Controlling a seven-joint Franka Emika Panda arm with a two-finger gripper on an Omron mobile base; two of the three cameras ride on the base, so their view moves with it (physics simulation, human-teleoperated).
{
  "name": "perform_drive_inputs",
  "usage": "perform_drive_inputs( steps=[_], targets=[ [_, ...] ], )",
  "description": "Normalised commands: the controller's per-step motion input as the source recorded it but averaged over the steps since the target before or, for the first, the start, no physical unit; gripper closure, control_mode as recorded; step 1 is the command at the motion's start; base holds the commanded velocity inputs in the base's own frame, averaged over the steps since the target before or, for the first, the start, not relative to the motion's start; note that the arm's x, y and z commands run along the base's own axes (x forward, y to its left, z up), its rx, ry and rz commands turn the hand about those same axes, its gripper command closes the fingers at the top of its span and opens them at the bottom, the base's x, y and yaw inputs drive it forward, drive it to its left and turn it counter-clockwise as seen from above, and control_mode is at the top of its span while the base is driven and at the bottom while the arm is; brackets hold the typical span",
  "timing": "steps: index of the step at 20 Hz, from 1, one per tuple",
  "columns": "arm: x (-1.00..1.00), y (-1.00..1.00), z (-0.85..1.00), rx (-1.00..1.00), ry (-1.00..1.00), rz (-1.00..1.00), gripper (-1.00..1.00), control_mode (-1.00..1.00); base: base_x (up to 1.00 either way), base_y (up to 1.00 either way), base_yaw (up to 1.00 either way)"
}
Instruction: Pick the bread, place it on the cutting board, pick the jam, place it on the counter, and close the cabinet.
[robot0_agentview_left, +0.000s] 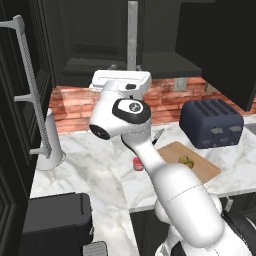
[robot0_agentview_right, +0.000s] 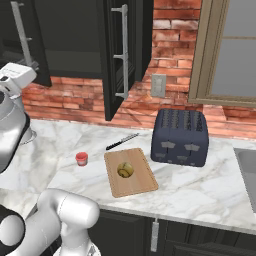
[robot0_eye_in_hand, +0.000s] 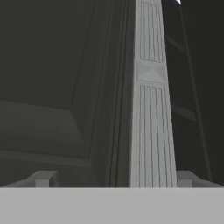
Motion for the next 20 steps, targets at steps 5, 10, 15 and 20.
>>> perform_drive_inputs(
  steps=[5,10,15,20],
  targets=[
    [0.34,-0.36,0.0,0.02,0.0,0.03,-1.0,-1.0,0.0,0.0,0.0],
    [0.36,-0.38,0.0,0.02,0.0,0.03,-1.0,-1.0,0.0,0.0,0.0],
    [0.36,-0.39,0.0,0.0,0.0,0.02,-1.0,-1.0,0.0,0.0,0.0],
    [0.3,-0.42,0.0,0.0,0.0,0.0,-1.0,-1.0,0.0,0.0,0.0]
  ],
)
